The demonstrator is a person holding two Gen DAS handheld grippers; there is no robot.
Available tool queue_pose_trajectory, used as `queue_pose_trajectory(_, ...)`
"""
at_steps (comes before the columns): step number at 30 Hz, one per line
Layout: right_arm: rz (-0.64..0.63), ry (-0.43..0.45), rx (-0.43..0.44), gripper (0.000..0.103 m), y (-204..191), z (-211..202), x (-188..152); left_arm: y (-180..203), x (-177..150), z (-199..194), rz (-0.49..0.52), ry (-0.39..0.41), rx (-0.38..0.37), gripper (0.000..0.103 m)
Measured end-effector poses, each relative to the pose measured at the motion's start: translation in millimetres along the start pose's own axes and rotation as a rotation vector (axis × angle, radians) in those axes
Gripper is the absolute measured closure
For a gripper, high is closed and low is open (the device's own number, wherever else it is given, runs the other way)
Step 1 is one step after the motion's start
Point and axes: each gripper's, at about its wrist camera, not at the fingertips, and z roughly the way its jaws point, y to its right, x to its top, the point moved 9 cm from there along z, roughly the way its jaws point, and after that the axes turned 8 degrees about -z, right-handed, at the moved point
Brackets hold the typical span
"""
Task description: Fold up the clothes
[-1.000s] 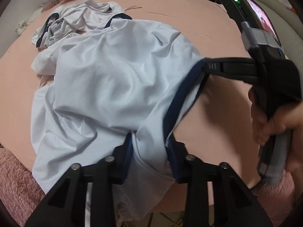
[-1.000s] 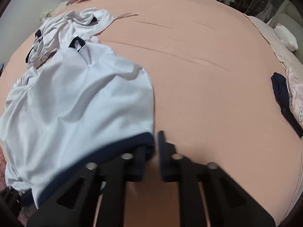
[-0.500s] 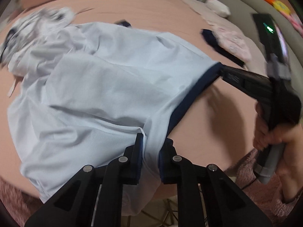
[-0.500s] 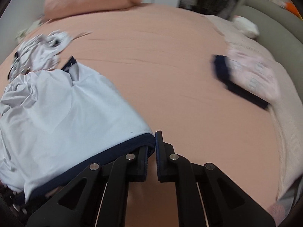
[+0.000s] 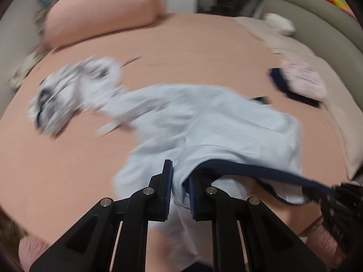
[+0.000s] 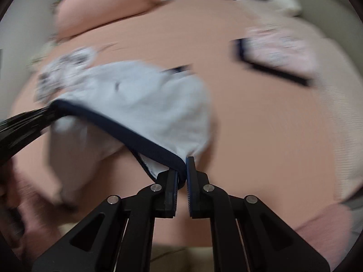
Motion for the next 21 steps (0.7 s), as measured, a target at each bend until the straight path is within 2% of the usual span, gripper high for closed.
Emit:
queue_pose_trajectory(2,-0.07,-0.017,0.07,0.097,-31,4,0,-31,-11,2,-0.075,-0.017,0.033,0.087)
queue_pose_trajectory(4,-0.11,-0.027,0.136,0.097,-50,2,-1,-48,-26,7,-0.185,-0.061,-0.034,0.085)
queue_pose_trajectory(6,-0.122,-0.035,0.169,0.093,-56,-1,-2,-56,-45,13,-0.297,-0.121,-0.156,0.062)
queue_pose_trajectory(8,-0.1,-0.041,0.16,0.088,-45,-6,-4,-64,-59,15,-0.373,-0.129,-0.208,0.055)
queue_pose_trajectory(11,-0.021,-0.045,0.132,0.081,-17,-13,-7,-80,-68,13,-0.501,-0.099,-0.26,0.053)
queue_pose_trajectory(14,0.057,-0.053,0.074,0.08,18,-16,-13,-85,-69,14,-0.57,-0.08,-0.317,0.053)
queue_pose_trajectory(18,0.168,-0.041,0.097,0.074,46,-20,-15,-75,-62,4,-0.621,-0.06,-0.471,0.055)
queue_pose_trajectory(19,0.177,-0.046,0.098,0.073,49,-19,-15,-75,-61,0,-0.62,-0.048,-0.467,0.055)
queue_pose_trajectory(21,0.158,-0.072,0.11,0.07,44,-14,-14,-78,-61,-6,-0.596,-0.022,-0.408,0.055)
